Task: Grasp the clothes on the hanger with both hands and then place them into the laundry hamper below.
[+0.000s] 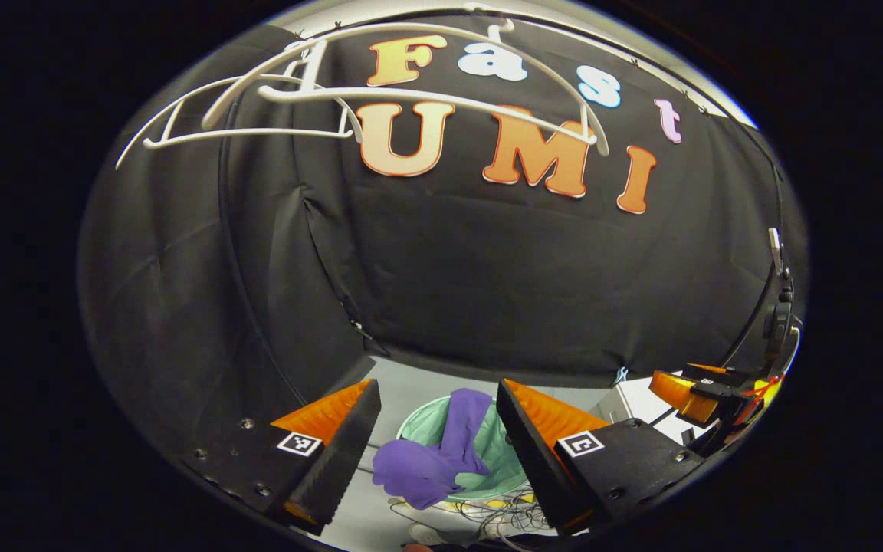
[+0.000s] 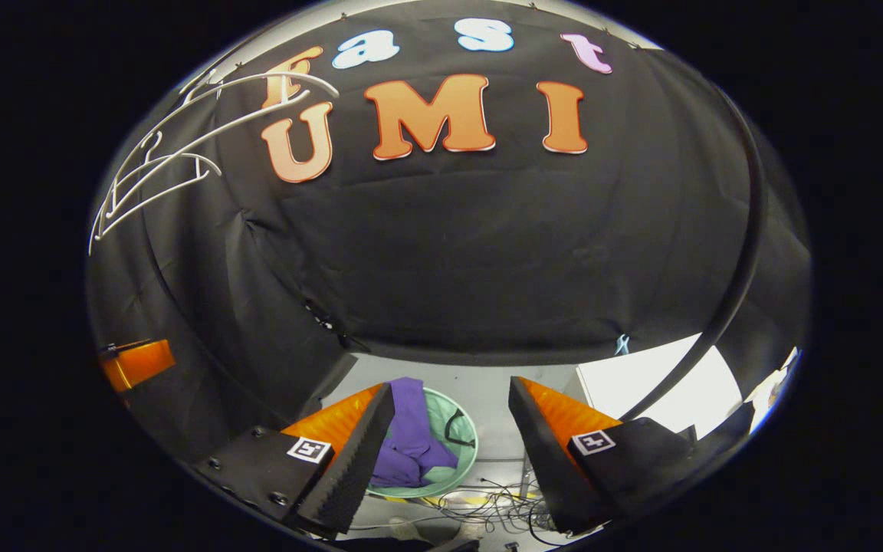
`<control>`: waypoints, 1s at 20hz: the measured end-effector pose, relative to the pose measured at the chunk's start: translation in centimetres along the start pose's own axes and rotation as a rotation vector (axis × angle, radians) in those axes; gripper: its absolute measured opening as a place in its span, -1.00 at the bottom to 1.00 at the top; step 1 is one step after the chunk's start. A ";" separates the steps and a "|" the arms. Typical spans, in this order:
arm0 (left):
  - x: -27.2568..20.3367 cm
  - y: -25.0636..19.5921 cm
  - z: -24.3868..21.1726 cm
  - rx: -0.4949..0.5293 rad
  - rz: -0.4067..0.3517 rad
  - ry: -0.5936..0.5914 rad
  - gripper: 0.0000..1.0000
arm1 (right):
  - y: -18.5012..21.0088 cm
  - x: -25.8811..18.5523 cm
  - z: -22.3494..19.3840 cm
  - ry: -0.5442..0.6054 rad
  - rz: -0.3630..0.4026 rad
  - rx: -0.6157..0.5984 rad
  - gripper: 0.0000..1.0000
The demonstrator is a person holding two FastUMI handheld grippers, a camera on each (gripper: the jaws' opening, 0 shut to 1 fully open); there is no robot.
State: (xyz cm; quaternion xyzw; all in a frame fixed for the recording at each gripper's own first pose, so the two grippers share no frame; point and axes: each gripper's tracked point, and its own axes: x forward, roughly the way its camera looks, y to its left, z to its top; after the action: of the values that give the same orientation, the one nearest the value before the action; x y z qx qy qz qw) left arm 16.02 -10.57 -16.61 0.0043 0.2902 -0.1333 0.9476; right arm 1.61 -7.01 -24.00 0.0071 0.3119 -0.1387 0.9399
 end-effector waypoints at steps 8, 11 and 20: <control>-3.8 1.6 8.2 0.023 -0.045 -0.265 0.93 | 0.4 -5.5 6.9 -0.183 -0.090 -0.005 0.97; -4.6 0.9 11.0 0.030 -0.081 -0.334 0.89 | -0.4 -8.3 9.7 -0.262 -0.147 -0.009 0.96; -6.1 1.4 14.7 0.017 -0.110 -0.449 0.87 | -1.9 -16.6 14.9 -0.461 -0.243 0.007 0.77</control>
State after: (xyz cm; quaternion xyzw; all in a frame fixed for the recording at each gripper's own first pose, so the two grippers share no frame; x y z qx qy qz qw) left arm 19.64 -8.97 -1.14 -0.0333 0.0708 -0.1850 0.9796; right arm -2.88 -6.08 -2.12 -0.0591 0.0875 -0.2494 0.9626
